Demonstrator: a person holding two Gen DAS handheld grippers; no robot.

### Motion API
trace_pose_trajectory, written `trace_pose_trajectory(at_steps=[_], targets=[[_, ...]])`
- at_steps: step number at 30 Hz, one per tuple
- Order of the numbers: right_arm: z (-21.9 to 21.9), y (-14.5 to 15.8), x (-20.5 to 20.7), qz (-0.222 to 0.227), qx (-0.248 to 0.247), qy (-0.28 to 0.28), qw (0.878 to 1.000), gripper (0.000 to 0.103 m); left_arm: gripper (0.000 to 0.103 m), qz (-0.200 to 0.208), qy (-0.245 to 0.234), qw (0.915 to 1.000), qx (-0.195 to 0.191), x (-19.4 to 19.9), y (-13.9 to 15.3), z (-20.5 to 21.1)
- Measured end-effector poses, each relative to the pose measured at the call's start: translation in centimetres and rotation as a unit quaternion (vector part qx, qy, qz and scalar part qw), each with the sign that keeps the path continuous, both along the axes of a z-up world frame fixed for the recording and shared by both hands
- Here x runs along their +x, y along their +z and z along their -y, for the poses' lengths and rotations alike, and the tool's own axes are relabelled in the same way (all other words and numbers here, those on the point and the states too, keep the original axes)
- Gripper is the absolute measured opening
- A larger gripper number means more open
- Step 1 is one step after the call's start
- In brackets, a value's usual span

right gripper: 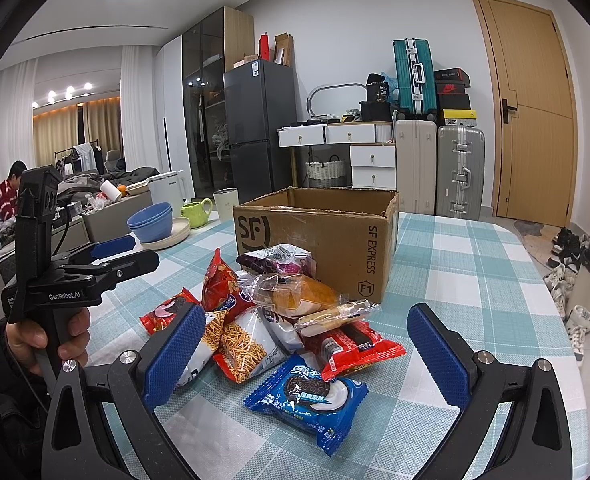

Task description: Organize snacks

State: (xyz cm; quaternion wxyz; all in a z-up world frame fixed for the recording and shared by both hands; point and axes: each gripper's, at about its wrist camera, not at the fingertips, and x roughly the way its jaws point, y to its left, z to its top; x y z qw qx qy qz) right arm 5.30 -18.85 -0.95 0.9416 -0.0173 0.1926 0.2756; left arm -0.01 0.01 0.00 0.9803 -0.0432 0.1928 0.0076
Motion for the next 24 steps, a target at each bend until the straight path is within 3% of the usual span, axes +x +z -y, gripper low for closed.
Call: trace_pose_trajectory(at_steps=[24], targets=[[0.05, -0.15, 0.15, -0.002, -0.002, -0.003, 1.0, 0.103, 0.103, -0.001, 0.001, 1.0, -0.001, 0.0, 0.0, -0.01]])
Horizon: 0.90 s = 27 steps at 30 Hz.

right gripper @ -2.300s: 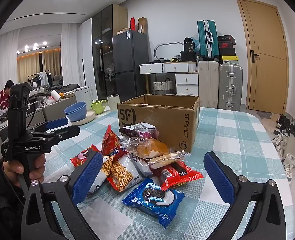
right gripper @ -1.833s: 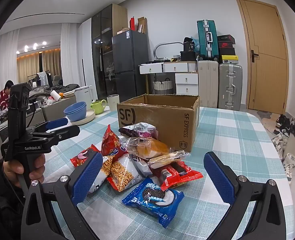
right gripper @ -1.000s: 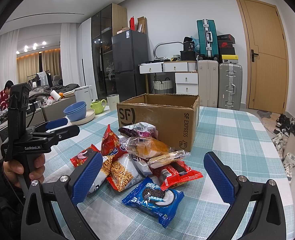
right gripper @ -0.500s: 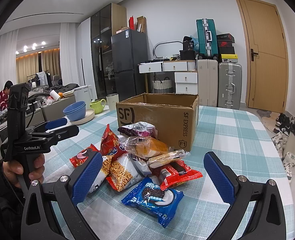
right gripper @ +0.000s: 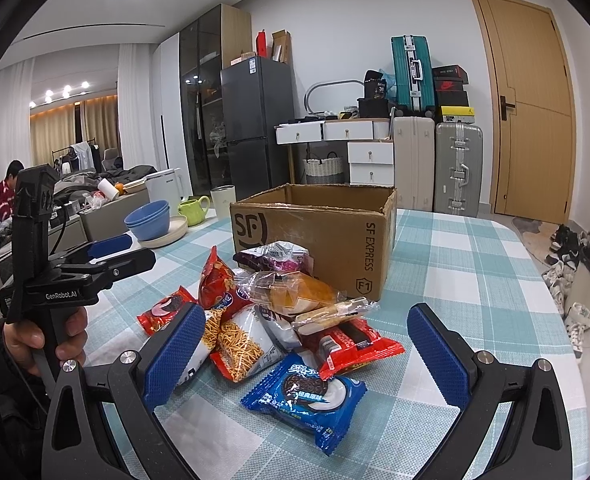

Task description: Organize snacks

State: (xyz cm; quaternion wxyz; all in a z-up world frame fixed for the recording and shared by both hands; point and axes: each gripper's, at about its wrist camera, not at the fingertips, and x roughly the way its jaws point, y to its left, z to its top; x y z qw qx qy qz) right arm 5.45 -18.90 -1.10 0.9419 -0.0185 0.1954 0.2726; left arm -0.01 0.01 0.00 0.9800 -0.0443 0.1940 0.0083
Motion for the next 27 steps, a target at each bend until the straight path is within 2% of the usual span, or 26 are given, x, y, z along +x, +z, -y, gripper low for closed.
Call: trace_pose_trajectory(at_steps=[16, 22, 27], targets=[[-0.1, -0.1, 0.0, -0.006, -0.007, -0.005, 1.0, 0.103, 0.102, -0.001, -0.001, 1.0, -0.001, 0.0, 0.0, 0.0], [-0.6, -0.1, 0.3, -0.018, -0.023, -0.013, 1.0, 0.103, 0.102, -0.011, 0.003, 0.9999, -0.008, 0.0, -0.3, -0.3], [-0.9, -0.4, 0.9, -0.044, -0.04, -0.019, 0.998, 0.103, 0.102, -0.018, 0.007, 0.9997, -0.018, 0.6, -0.6, -0.9]])
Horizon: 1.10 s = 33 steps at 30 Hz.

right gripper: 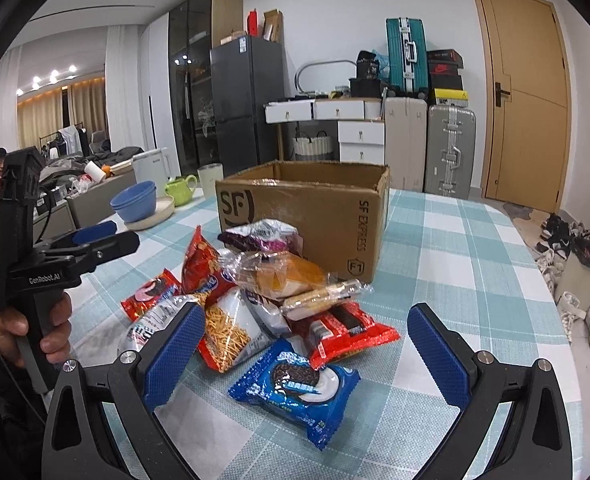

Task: Organize snacks
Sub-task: 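Grasp the red Oreo pack with the left tool while the right tool grasps the blue Oreo pack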

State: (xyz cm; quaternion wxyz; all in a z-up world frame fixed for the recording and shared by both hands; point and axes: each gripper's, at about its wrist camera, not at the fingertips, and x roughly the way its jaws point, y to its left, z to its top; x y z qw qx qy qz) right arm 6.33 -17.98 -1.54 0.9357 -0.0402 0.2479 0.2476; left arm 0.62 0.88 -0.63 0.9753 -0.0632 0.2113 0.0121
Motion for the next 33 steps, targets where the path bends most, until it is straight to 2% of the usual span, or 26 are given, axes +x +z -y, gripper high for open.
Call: trace_pose_trajectory(at_steps=[9, 13, 18, 24, 29, 31, 33], targets=[[-0.4, -0.7, 1.2, -0.059, -0.026, -0.009, 0.998, 0.103, 0.103, -0.041, -0.007, 0.9989, 0.02, 0.7, 0.1, 0.0], [-0.8, -1.4, 1.7, -0.086, -0.049, -0.018, 0.995, 0.103, 0.102, -0.065, -0.007, 0.9974, 0.03, 1.3, -0.5, 0.1], [-0.7, -2.7, 2.6, -0.121, -0.053, -0.028, 0.991, 0.103, 0.102, -0.105, -0.003, 0.9936, 0.042, 2.4, -1.6, 0.3], [-0.8, -3.9, 3.3, -0.154, -0.056, -0.025, 0.986, 0.103, 0.102, -0.146, -0.015, 0.9889, 0.027, 3.8, -2.8, -0.1], [-0.8, -4.7, 4.1, -0.18, -0.047, -0.024, 0.982, 0.102, 0.102, -0.18, -0.011, 0.9832, 0.03, 5.3, -3.9, -0.1], [-0.8, -5.0, 4.3, -0.188, -0.045, -0.024, 0.981, 0.098, 0.102, -0.187, -0.012, 0.9819, 0.024, 5.7, -4.3, -0.3], [-0.8, -5.2, 4.7, -0.191, -0.045, -0.022, 0.98, 0.095, 0.095, -0.195, -0.013, 0.9804, 0.02, 5.9, -4.6, -0.6]])
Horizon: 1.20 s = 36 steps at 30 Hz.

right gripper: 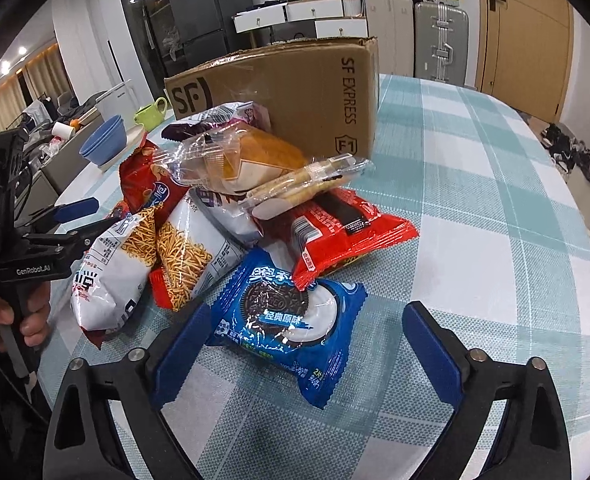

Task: Organize snacks
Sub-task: 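Grasp the red Oreo pack with the left tool while the right tool grasps the blue Oreo pack, then carry both Oreo packs into the cardboard box and open both tools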

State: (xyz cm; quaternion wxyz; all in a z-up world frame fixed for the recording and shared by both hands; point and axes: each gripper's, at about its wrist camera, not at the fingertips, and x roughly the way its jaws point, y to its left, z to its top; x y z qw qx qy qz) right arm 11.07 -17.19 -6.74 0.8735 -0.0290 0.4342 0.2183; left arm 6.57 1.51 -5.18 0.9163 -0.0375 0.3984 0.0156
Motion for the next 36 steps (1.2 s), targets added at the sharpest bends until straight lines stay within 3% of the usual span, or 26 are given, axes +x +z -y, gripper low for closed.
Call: trace_pose_trajectory(at_steps=[3, 8, 11, 13, 21, 36], targets=[[-0.1, -0.1, 0.1, -0.005, -0.003, 0.002, 1.0, 0.095, 0.079, -0.019, -0.007, 0.9997, -0.01, 0.7, -0.7, -0.4], [-0.4, -0.3, 0.5, -0.006, -0.005, 0.004, 1.0, 0.091, 0.063, -0.032, -0.031, 0.9987, -0.024, 1.0, -1.3, -0.3], [-0.6, -0.1, 0.0, -0.004, -0.004, 0.009, 1.0, 0.084, 0.054, -0.035, -0.042, 0.9978, -0.038, 1.0, -1.5, -0.3], [-0.7, 0.0, -0.3, -0.001, -0.001, 0.014, 1.0, 0.072, 0.043, -0.033, -0.048, 0.9973, -0.044, 1.0, -1.4, -0.3], [-0.1, 0.6, -1.8, 0.013, 0.014, 0.015, 1.0, 0.049, 0.042, -0.028, -0.047, 0.9969, -0.056, 0.3, -1.1, -0.3], [2.9, 2.0, -4.8, 0.04, 0.036, 0.002, 0.999, 0.045, 0.042, -0.006, -0.035, 0.9975, -0.061, -1.6, 0.1, -0.5]])
